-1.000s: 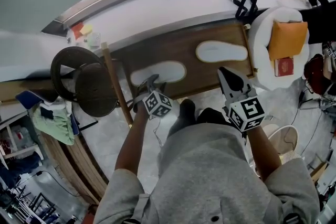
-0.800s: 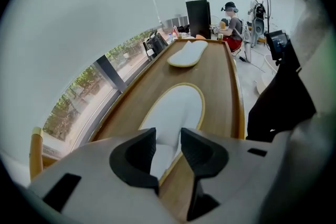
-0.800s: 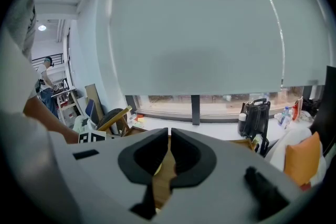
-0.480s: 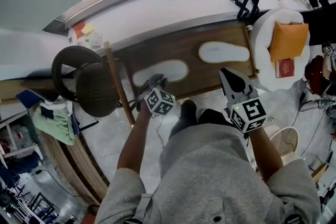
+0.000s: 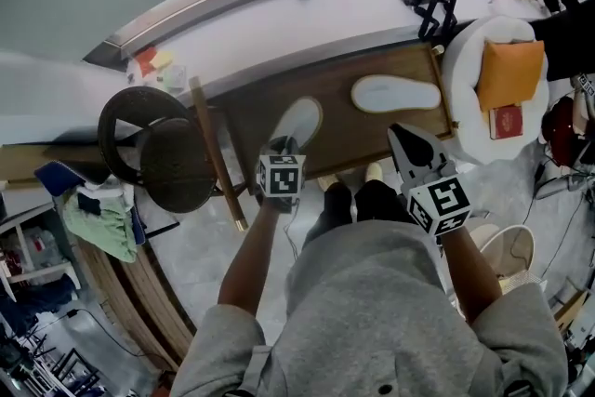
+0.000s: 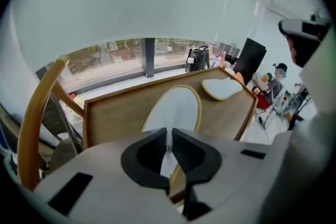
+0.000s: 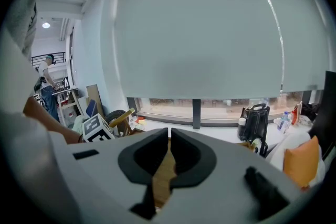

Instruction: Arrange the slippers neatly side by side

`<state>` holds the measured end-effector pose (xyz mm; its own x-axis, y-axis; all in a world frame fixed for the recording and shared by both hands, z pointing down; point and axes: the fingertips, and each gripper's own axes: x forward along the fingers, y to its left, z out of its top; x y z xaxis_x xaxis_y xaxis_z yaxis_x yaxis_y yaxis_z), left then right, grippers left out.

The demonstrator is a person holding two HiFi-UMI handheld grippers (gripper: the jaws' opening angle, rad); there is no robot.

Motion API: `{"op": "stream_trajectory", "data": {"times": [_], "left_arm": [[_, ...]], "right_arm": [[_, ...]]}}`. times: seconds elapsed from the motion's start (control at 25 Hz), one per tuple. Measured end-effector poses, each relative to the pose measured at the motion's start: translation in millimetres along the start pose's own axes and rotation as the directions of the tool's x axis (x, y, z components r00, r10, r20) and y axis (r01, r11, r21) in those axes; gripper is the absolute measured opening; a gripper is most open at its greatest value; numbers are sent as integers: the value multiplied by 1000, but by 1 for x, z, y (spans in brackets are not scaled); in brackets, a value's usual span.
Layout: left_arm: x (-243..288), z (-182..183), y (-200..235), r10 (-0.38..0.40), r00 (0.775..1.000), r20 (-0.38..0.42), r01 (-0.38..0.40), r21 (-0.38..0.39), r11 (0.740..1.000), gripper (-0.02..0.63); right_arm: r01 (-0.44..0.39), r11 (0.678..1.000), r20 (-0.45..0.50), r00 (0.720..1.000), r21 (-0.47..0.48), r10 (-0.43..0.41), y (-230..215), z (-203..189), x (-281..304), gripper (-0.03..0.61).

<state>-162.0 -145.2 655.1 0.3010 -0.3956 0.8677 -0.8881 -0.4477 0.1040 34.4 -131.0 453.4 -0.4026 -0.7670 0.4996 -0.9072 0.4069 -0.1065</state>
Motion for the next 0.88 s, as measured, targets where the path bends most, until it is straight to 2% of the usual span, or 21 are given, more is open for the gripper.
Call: {"op": "stream_trajectory", "data": {"times": [0.12, 0.24, 0.32, 0.4, 0.48, 0.6, 0.76, 0.88], "left_arm": [[-7, 1, 5, 21, 1000, 2, -20, -124, 992, 37], [-16, 4, 12, 61, 998, 17, -55, -244, 968, 37], [-25, 6, 19, 95, 995, 40, -75, -345, 935, 37], [-32, 7, 26, 136, 989, 55, -97, -456, 885, 37], [-37, 5, 33, 181, 982, 57, -124, -533, 837, 37], [-34, 7, 39, 220, 974, 48, -152, -583, 798, 37], [-12, 14, 40, 214, 977, 19, -156, -623, 767, 37], [2, 15, 40, 206, 979, -3, -156, -663, 733, 37]], "right_arm": [[3, 1000, 5, 1000, -6, -3, 2, 0, -7, 31], [6, 1000, 14, 1000, -15, -6, 4, 2, -13, 31], [6, 1000, 20, 1000, -20, -6, 5, 4, -16, 31], [4, 1000, 25, 1000, -22, -3, 4, 5, -17, 31], [2, 1000, 24, 1000, -22, -1, 3, 5, -18, 31], [7, 1000, 22, 1000, -17, -6, -1, 4, -21, 31], [27, 1000, 15, 1000, -10, -27, -9, 0, -25, 31], [41, 999, 2, 999, -3, -41, -16, -7, -29, 31]]}}
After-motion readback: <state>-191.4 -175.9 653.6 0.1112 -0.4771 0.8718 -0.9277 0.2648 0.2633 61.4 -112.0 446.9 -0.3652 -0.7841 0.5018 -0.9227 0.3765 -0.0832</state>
